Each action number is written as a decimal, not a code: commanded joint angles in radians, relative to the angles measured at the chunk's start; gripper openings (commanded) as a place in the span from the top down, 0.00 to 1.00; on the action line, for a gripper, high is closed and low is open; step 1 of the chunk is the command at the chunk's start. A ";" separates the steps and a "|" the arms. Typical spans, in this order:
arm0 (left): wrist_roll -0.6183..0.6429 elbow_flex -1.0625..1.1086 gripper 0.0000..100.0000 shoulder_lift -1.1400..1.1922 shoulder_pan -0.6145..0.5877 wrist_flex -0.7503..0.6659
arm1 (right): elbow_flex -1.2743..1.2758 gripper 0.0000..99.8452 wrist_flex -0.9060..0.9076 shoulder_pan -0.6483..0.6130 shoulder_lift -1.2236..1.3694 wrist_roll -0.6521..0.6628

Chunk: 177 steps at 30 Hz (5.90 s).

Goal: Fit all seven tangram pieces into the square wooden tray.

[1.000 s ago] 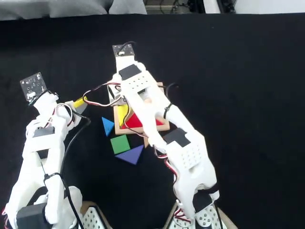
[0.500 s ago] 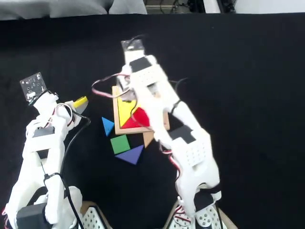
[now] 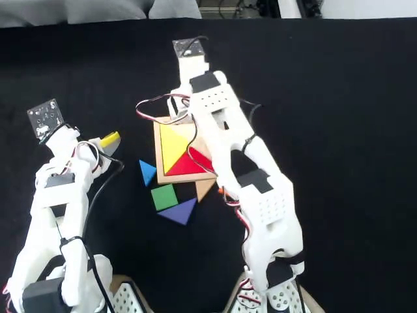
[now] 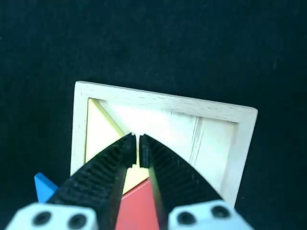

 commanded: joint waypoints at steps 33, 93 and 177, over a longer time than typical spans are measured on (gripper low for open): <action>-0.069 -0.120 0.64 0.181 0.048 -0.014 | 0.934 0.99 -0.018 0.270 -1.198 0.413; -0.075 -0.156 0.64 0.201 0.047 0.031 | 1.127 0.98 0.130 0.345 -0.719 0.979; -0.077 -0.154 0.64 0.204 0.047 0.031 | 0.730 0.99 -0.117 0.163 -0.746 0.416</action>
